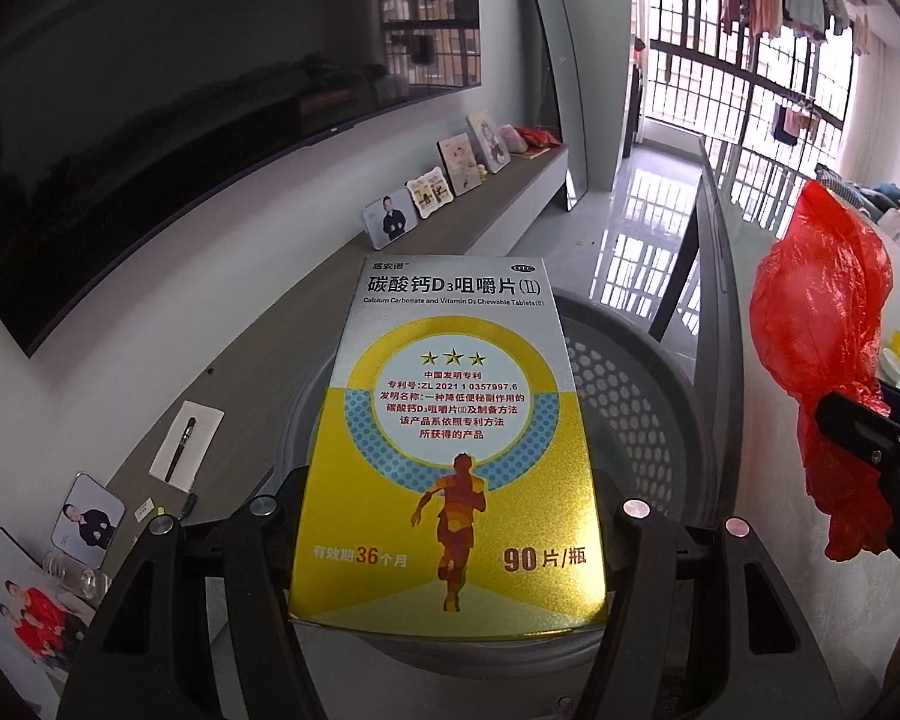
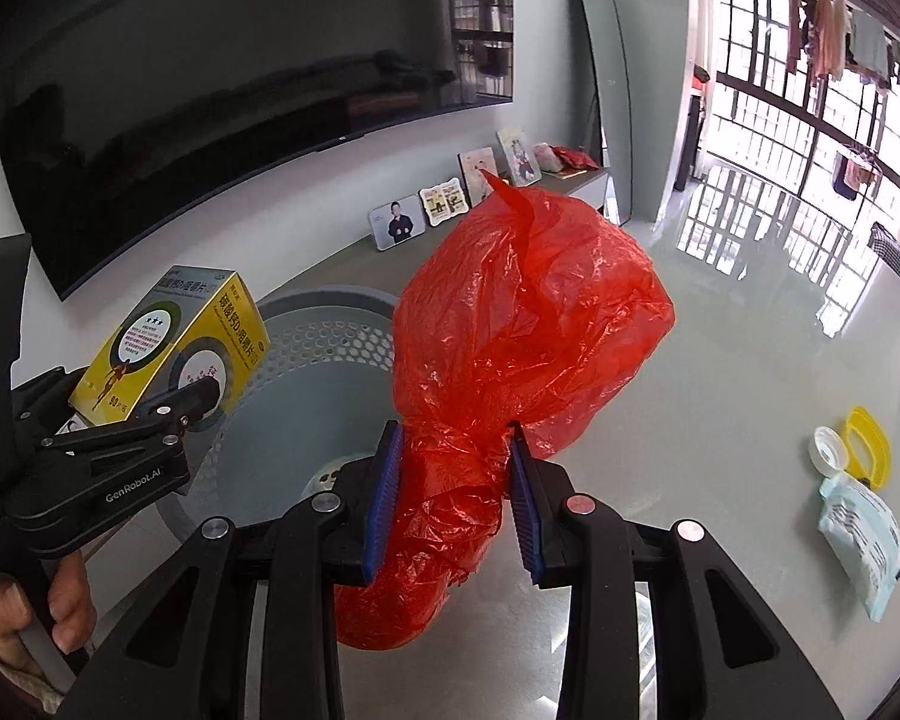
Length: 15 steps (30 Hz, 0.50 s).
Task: Collect trash
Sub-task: 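Carry the yellow box and red bag over the basket with both grippers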
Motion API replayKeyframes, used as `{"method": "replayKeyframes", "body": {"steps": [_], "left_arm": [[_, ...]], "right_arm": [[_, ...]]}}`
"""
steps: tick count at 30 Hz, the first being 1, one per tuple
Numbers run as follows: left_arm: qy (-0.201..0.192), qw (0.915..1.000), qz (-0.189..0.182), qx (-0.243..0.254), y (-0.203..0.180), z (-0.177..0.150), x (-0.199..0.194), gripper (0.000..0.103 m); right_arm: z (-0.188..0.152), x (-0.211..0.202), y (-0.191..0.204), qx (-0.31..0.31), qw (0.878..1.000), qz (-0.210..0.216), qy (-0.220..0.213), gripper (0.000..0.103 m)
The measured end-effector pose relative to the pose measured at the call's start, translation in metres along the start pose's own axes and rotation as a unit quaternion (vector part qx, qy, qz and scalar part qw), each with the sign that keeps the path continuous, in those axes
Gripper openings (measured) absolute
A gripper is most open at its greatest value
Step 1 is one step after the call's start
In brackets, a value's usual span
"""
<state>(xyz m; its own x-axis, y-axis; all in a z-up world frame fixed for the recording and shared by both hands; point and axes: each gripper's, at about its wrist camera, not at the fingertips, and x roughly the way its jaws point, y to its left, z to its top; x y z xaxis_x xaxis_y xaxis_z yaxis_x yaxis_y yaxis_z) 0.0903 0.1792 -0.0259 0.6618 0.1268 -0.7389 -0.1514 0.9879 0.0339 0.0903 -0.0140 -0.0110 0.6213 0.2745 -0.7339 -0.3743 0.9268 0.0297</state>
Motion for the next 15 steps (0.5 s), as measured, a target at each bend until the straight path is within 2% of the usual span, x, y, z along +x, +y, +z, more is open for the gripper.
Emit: {"method": "replayKeyframes", "body": {"steps": [8,15], "left_arm": [[0.02,0.9997,0.011,-0.009,0.017,-0.007,0.016,0.062],[0.032,0.9993,0.013,-0.016,0.027,-0.01,0.026,0.062]], "right_arm": [[0.02,0.035,0.045,-0.046,0.998,0.039,0.015,0.033],[0.035,0.064,0.06,-0.054,0.997,0.055,0.03,0.033]]}}
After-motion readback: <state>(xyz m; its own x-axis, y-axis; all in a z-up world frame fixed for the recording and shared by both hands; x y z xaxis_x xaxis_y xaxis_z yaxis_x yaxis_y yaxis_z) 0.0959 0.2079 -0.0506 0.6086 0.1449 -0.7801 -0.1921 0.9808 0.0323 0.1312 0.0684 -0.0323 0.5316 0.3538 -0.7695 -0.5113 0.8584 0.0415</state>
